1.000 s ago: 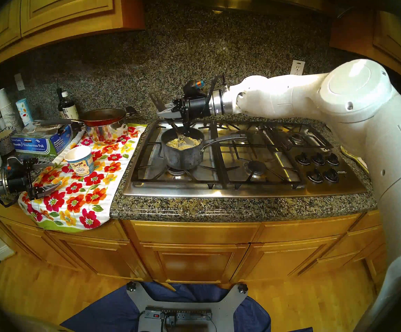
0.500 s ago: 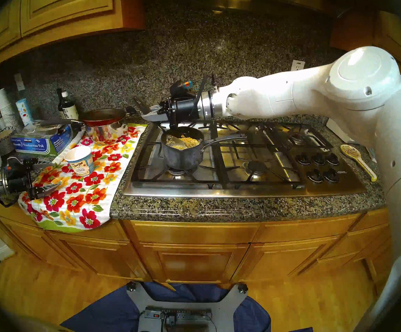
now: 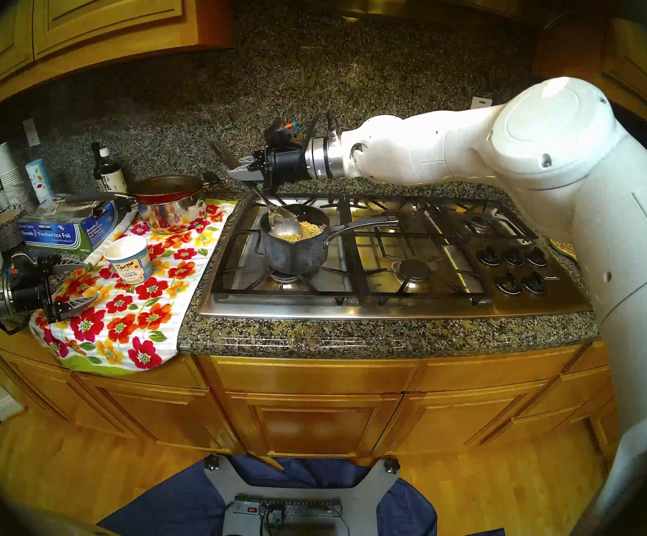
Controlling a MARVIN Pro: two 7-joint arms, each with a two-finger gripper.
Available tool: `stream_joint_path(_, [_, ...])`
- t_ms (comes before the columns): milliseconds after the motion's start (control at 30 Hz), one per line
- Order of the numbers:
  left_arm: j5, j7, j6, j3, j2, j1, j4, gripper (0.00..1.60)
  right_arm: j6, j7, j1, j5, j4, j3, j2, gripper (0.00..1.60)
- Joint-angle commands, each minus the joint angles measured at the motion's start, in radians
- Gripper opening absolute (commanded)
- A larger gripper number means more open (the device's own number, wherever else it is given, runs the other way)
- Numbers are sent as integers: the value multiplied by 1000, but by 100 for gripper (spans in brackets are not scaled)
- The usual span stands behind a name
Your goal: Pour oats into pot and stir with a spoon
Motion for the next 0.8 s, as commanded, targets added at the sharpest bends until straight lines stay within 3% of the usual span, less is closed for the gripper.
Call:
stream_joint_path(0, [-21, 3, 0, -16, 19, -16, -14, 160, 8, 38, -28, 3, 112, -2, 13, 0])
stream_joint_path(333, [-19, 3, 0, -16, 18, -15, -14, 160, 3, 104, -13, -5, 85, -25, 94, 0])
stream_joint_path(767, [-19, 3, 0, -16, 19, -15, -14, 160, -29, 134, 83, 0, -105, -39, 182, 0])
